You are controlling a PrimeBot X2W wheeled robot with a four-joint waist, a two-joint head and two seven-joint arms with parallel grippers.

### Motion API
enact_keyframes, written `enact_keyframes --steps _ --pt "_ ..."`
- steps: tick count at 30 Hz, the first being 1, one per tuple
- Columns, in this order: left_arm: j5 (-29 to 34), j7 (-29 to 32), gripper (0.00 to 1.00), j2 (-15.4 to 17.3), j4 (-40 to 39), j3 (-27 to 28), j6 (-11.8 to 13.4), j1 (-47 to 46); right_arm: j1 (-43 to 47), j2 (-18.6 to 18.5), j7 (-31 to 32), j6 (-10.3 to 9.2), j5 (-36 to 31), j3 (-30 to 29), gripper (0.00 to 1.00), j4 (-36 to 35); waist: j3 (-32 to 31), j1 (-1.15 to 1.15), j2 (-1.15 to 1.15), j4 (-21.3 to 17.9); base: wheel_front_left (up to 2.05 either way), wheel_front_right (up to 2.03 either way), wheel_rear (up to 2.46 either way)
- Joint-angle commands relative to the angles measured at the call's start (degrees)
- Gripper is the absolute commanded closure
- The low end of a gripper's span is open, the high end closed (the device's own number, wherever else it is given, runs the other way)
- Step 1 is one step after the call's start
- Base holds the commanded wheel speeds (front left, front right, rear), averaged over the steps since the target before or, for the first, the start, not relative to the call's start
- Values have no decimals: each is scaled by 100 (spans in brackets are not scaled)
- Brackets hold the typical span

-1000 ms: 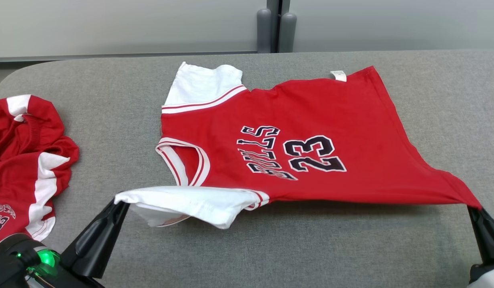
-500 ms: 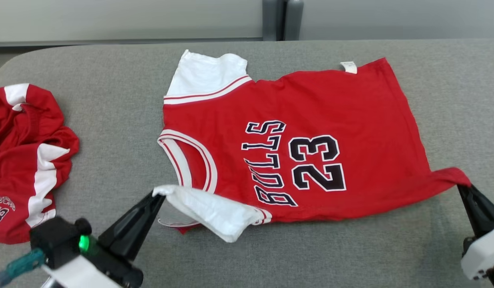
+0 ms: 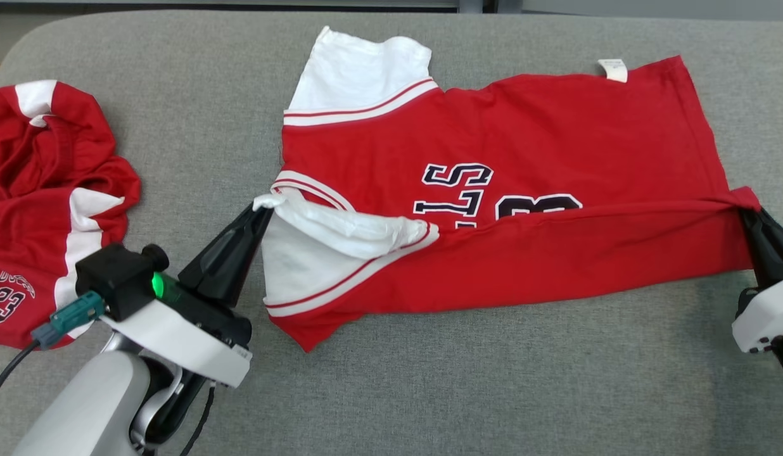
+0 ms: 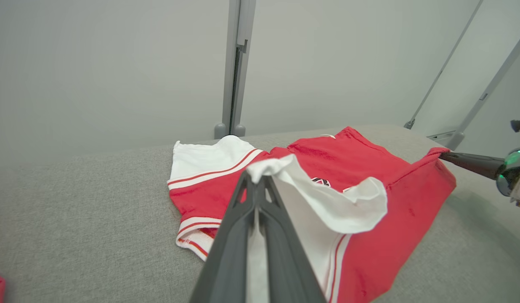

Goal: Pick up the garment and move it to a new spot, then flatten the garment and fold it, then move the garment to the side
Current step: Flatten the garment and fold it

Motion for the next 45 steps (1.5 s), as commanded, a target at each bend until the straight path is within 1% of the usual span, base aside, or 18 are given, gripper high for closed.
enact_keyframes --steps 1,4,5,6,7,11,15,19,21,24,27,31,32,38,42,44,45 --pt "23 -67 100 -15 86 -23 -25 -166 -114 4 -53 -12 -6 -23 100 57 103 0 0 32 0 0 0" --pt "-28 -255 100 -123 340 -66 -40 -445 -299 100 -162 -12 15 -120 100 202 251 0 0 70 0 0 0" --pt "-65 -314 73 -166 429 -60 -44 -521 -347 118 -198 -12 -24 -145 69 247 294 0 0 83 0 0 0" --pt "-78 -366 25 -187 507 -72 -48 -585 -380 155 -256 -12 -54 -144 31 283 331 0 0 89 0 0 0" --pt "-75 -419 0 -213 581 -65 -49 -632 -421 210 -339 -12 -72 -158 0 308 360 0 0 90 0 0 0" --pt "-52 -581 0 -311 707 26 -23 -514 -351 284 -668 -13 -94 -224 0 311 394 0 0 73 0 0 0" --pt "-24 -635 0 -331 547 110 118 36 -94 338 -996 -12 -211 -347 0 304 372 0 0 19 0 0 0" --pt "-53 -651 0 -283 303 61 297 734 174 462 -1149 -11 -241 -466 0 355 358 0 0 -10 0 0 0" --pt "-155 -572 0 -303 179 1 354 1020 274 486 -1185 -12 -236 -509 0 365 366 0 0 2 0 0 0" --pt "-295 -333 0 -328 61 -166 336 1255 365 568 -1196 -12 -175 -480 0 377 375 0 0 26 0 0 0" --pt "-364 -70 0 -303 68 -324 305 1313 310 585 -1193 -12 -174 -404 0 419 378 0 0 25 0 0 0" --pt "-393 230 0 -246 181 -400 429 1346 178 571 -1147 -12 -169 -284 0 468 382 0 0 9 0 0 0" --pt "-393 230 0 -246 181 -400 429 1346 178 571 -1147 -12 -169 -284 0 468 382 0 0 9 0 0 0" --pt "-341 440 0 -193 144 -469 629 1420 69 463 -1155 -12 -149 -204 0 550 387 0 0 51 0 0 0" --pt "-385 529 0 -230 69 -597 458 1330 59 444 -1143 -12 -114 -158 0 605 364 0 0 115 0 0 0" --pt "-300 462 100 -233 67 -639 392 1229 11 448 -1117 -12 -76 -123 0 654 350 0 0 126 0 0 0" --pt "-281 441 100 -238 78 -669 369 1218 -11 453 -1098 -12 -37 -102 0 680 342 0 0 127 0 0 0"
